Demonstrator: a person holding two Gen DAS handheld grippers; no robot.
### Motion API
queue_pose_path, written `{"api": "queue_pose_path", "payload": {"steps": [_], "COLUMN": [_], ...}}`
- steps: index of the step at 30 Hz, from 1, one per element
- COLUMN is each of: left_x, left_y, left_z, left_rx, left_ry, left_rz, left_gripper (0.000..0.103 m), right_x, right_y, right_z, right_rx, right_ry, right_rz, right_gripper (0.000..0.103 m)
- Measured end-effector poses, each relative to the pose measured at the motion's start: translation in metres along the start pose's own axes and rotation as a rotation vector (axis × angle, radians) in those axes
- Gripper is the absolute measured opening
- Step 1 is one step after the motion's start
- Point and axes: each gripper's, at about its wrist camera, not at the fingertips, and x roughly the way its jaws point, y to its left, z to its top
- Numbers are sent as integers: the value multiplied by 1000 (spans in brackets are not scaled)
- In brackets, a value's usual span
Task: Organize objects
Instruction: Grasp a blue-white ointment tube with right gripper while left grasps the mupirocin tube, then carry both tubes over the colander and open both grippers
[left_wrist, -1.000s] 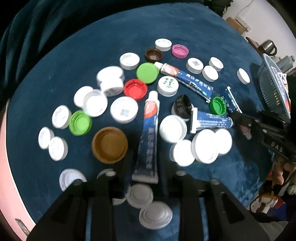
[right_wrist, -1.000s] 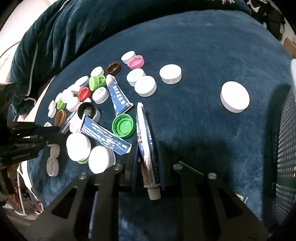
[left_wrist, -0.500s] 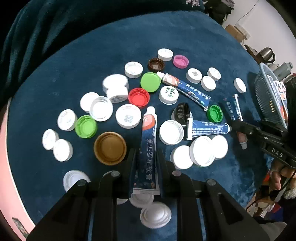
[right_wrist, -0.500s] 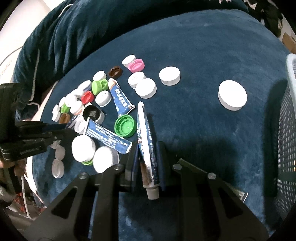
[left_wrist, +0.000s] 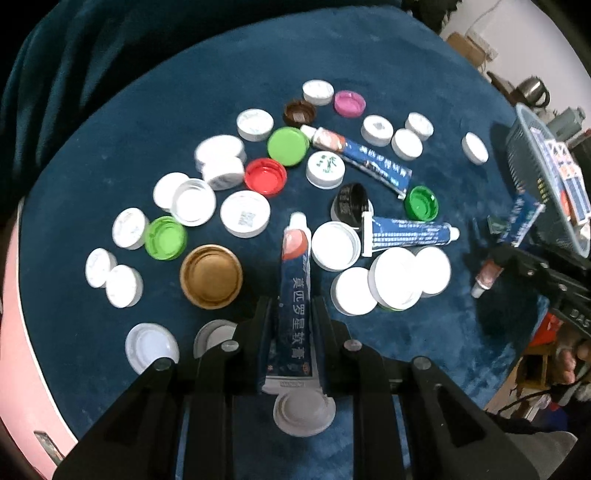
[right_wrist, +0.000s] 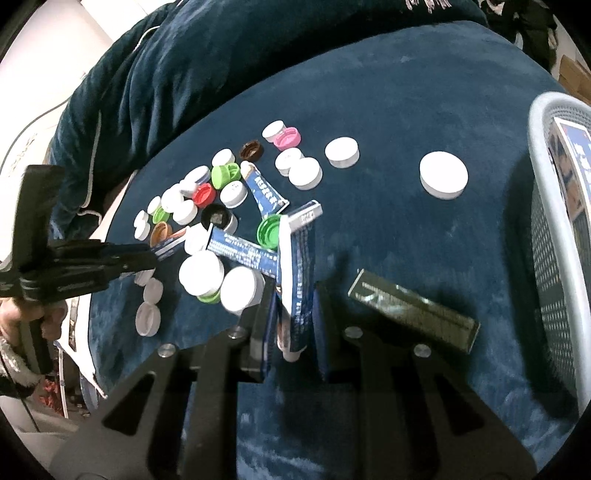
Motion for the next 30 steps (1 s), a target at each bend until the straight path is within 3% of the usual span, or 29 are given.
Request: {"api": "queue_pose_path", "payload": {"steps": [6,8,9,10,13,14,15,16,17,23,30], "left_x": [15,18,20,21,27,28,26,22,19,-7,-37], "left_y": [-3,-5,-5,-5,-3,-2,0,3,6,16,4], "left_z": [9,12,15,17,22,21,20,19,17,8,11], "left_rx": [35,47,52,53,57,56,49,38,21,-32,6], "left_ry": [5,2,-1,-3,0,4,-2,-7,-11,-35,-71], "left_rz": [16,25,35,40,31,26,21,11,-4,-52,-51], "left_gripper": [21,29,42,49,50,50,42,24,18,18,18], "right_x": [-3,-2,-1,0,4,6,7,7,7,3,-7], "right_y": [-4,-4,-4,-4,-3,-3,-3,-3,-2,-1,3], "right_z": [-1,-2,-2,-2,-2,-2,-2,-2,-1,-1,-3], "right_rx": [3,1,1,0,-1,-1,0,0,1,5,20], "right_ry": [1,3,5,8,17,20,22,23,23,19,2], "right_rz": [-2,-4,-5,-6,-11,-12,-13,-14,-14,3,41], "right_gripper": [19,19,19,19,19,19,19,19,19,19,19]}}
